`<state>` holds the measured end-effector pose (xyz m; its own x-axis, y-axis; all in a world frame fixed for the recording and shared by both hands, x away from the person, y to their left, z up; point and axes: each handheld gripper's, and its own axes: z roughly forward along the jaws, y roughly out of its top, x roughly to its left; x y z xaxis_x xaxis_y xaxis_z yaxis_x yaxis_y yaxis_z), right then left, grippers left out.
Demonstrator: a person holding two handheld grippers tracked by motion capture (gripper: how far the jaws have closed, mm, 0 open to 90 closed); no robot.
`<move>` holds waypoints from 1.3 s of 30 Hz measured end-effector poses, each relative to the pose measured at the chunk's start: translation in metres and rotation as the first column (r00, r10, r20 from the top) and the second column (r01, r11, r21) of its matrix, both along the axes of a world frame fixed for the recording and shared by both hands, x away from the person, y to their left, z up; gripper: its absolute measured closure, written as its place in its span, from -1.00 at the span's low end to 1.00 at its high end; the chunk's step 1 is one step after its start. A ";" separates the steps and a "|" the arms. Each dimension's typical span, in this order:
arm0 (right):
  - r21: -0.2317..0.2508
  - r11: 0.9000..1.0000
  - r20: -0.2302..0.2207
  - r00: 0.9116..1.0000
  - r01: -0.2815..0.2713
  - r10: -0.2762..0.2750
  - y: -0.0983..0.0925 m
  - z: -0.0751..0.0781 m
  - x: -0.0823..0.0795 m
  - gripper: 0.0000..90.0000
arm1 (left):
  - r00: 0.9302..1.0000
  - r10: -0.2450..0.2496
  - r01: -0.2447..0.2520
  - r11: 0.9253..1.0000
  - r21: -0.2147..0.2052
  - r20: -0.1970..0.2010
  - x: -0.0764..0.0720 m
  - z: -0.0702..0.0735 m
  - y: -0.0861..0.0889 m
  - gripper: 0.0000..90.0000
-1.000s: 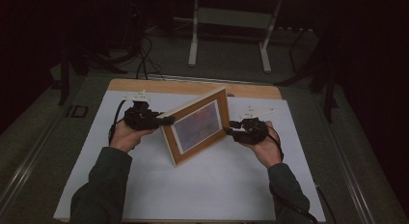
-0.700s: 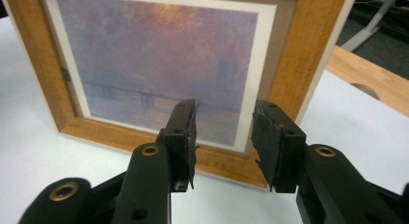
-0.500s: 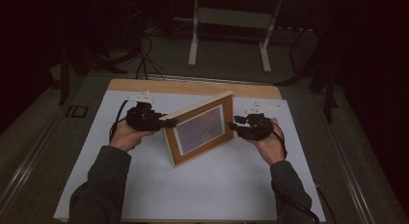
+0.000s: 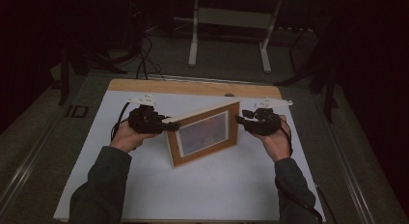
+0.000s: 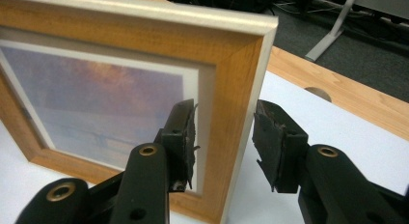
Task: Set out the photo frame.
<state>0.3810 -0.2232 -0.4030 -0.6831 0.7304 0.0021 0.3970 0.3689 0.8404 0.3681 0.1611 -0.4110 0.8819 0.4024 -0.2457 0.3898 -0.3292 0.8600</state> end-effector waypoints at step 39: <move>0.078 0.979 -0.055 0.980 -0.188 0.193 0.010 -0.010 0.040 -0.22 | 0.999 -0.046 0.045 0.999 0.017 0.022 -0.002 0.002 -0.003 0.58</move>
